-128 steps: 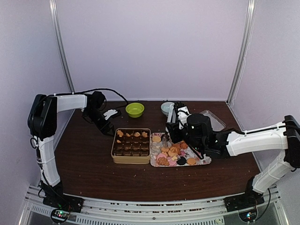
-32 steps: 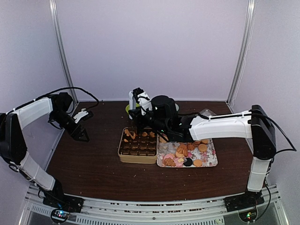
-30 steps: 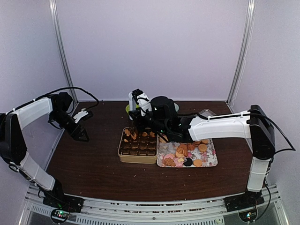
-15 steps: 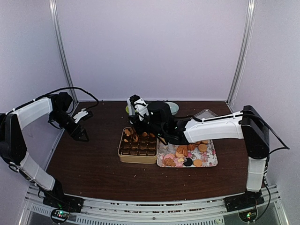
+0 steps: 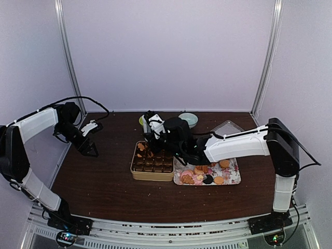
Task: Pack the cookies
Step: Place the fake cookies in the empty pocket of the box, then pick up the fake cookies from the plate.
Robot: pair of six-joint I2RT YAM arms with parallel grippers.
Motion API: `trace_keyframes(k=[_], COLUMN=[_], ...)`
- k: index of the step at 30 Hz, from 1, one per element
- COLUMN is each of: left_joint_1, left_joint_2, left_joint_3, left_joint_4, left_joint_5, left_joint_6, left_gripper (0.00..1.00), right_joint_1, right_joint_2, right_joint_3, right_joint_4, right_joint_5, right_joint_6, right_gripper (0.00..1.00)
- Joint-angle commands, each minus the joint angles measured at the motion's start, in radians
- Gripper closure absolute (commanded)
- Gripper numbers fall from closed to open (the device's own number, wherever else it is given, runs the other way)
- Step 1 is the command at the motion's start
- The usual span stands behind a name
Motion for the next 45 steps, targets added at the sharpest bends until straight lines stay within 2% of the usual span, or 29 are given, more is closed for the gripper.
trace_keyframes(k=[1,8,9,12,14,20,25,39,45], left_joint_1=[0.008,0.007,0.007,0.007,0.006,0.007,0.008,0.009,0.009], left_joint_2=[-0.020,-0.023,-0.023,-0.023,-0.024,-0.023,-0.021,0.010,0.018], left_joint_3=[0.021,0.021,0.020,0.018,0.016,0.017,0.018,0.039,0.052], left_joint_4=[-0.018,-0.018,-0.018,-0.018,-0.018,-0.018,-0.018,-0.013,-0.016], left_joint_5=[0.009,0.014,0.015,0.015,0.018,0.013,0.007,0.004,0.004], left_joint_6=[0.009,0.009,0.008,0.009,0.010,0.013,0.015,0.009,0.010], left_gripper=[0.29,0.29,0.29,0.29,0.29,0.29,0.29,0.28,0.28], right_joint_1=[0.022,0.023,0.023,0.023,0.020,0.012,-0.004,-0.051,-0.059], right_joint_2=[-0.073,-0.102,-0.104,-0.104,-0.106,-0.152,-0.255,-0.694,-0.764], right_joint_3=[-0.049,-0.028,-0.021,-0.003,-0.005,-0.024,-0.097,-0.620,-0.708], right_joint_4=[0.024,0.022,0.017,-0.002,0.002,0.023,0.034,-0.094,-0.135], right_joint_5=[0.002,0.011,0.005,0.009,0.017,0.037,0.064,0.291,0.337], right_joint_6=[0.028,0.032,0.033,0.043,0.052,0.065,0.076,0.161,0.194], right_gripper=[1.00,0.99,0.93,0.65,0.59,0.61,0.64,0.64,0.64])
